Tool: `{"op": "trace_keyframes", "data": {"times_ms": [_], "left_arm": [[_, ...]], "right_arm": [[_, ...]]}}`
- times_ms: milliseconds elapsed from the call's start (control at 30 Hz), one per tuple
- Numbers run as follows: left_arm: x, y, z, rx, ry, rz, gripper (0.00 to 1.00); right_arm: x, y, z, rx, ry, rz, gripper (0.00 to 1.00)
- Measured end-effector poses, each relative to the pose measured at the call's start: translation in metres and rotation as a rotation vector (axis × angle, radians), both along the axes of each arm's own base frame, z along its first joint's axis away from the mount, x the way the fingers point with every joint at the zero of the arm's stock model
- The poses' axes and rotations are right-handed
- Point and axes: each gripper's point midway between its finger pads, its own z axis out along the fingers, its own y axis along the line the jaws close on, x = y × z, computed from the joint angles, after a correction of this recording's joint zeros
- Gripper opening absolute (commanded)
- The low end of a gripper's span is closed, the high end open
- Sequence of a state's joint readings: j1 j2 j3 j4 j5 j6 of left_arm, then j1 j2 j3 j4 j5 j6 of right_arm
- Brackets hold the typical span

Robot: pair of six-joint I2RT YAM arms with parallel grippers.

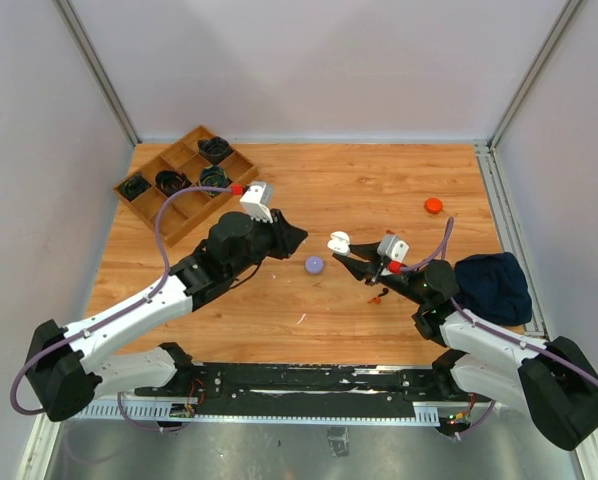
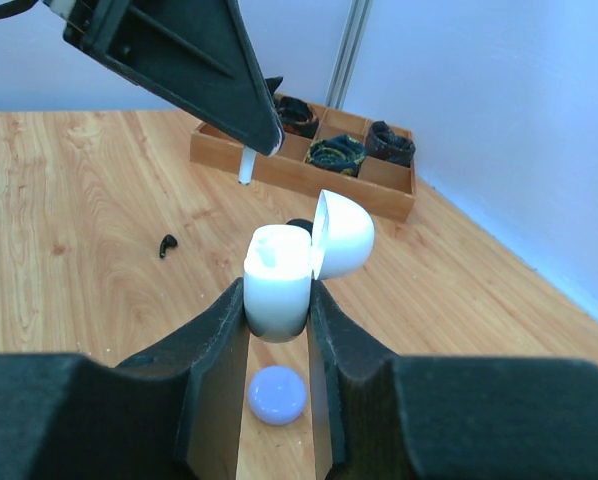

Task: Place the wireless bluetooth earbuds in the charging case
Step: Place the earbud in the charging case.

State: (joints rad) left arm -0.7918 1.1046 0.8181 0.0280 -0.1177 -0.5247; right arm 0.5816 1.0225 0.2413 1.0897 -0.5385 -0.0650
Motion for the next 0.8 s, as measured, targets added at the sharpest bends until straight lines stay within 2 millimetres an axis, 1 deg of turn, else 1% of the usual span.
{"op": "trace_keyframes", "data": {"times_ms": [133,267,467,600,800], "left_arm": [[-0.007,-0.005,0.022,-0.092,-0.074,-0.016,0.21],[-0.012,-0.011,0.037,-0.152,-0.125,-0.034,0.21],[-0.02,-0.022,0.05,-0.214,-0.176,-0.07,0.21],[-0.025,-0.033,0.06,-0.252,-0.206,-0.1,0.21],[-0.029,-0.049,0.059,-0.263,-0.223,-0.13,0.21]], "right_arm": [[0.0,0.0,0.009,0.022,-0.033,0.0,0.02],[-0.001,0.0,0.013,0.033,-0.049,0.001,0.01],[-0.001,0.0,0.014,0.034,-0.051,0.0,0.01],[-0.001,0.0,0.014,0.034,-0.051,0.0,0.01],[-0.001,0.0,0.015,0.036,-0.053,0.0,0.01]]}}
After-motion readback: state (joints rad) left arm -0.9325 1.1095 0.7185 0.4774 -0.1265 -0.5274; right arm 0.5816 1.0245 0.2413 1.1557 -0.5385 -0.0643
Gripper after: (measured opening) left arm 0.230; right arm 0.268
